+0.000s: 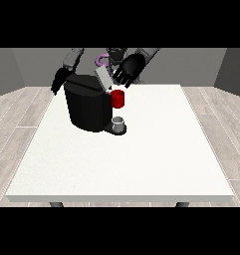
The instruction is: Insert the coffee pod into the coffee machine and close the lid
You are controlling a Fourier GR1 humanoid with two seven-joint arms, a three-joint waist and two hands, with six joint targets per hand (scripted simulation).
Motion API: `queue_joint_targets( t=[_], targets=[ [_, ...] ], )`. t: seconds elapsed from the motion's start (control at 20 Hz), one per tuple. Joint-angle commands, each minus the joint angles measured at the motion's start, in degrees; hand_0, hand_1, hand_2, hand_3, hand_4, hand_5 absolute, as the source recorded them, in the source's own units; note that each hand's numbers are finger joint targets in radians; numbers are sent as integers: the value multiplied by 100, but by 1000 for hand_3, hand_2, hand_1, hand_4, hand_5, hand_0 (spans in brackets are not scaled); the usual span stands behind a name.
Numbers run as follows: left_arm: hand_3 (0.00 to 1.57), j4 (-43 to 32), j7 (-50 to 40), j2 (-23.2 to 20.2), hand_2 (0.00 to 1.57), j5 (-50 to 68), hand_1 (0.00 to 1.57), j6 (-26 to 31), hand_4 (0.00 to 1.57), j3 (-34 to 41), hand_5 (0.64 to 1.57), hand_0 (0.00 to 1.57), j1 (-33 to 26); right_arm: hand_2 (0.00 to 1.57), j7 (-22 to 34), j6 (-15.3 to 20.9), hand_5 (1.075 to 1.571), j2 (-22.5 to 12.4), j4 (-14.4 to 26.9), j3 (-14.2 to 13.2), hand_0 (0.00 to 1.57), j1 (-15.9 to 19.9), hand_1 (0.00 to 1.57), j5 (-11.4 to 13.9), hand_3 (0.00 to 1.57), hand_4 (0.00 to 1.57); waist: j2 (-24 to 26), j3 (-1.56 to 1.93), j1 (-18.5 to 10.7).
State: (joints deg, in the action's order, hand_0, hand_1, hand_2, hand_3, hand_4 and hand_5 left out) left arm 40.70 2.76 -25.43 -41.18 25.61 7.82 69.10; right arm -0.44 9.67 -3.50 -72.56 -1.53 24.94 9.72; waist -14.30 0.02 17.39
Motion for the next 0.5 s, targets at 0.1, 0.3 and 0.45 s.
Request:
queue_joint_targets(
  t=[0.1, 0.3, 0.45],
  targets=[
    [1216, -157, 65, 29, 1242, -113, 1175, -174, 464, -37, 1571, 1175, 129, 0, 20, 43, 1571, 0, -70, -1, 0, 147, 0, 37, 0, 118, -329, -1, 82],
    [1229, -357, 21, -92, 1292, -50, 1260, -56, 433, 96, 1571, 1260, 226, 0, 295, 105, 1571, 18, -177, 72, 0, 79, 0, 129, 0, 0, -185, -2, 149],
    [1230, -320, 81, -97, 1284, -127, 1243, -132, 423, 36, 1571, 1243, 329, 0, 201, 170, 1571, -14, -104, -45, 0, 320, 0, 105, 0, 186, -408, -1, 44]
  ],
)
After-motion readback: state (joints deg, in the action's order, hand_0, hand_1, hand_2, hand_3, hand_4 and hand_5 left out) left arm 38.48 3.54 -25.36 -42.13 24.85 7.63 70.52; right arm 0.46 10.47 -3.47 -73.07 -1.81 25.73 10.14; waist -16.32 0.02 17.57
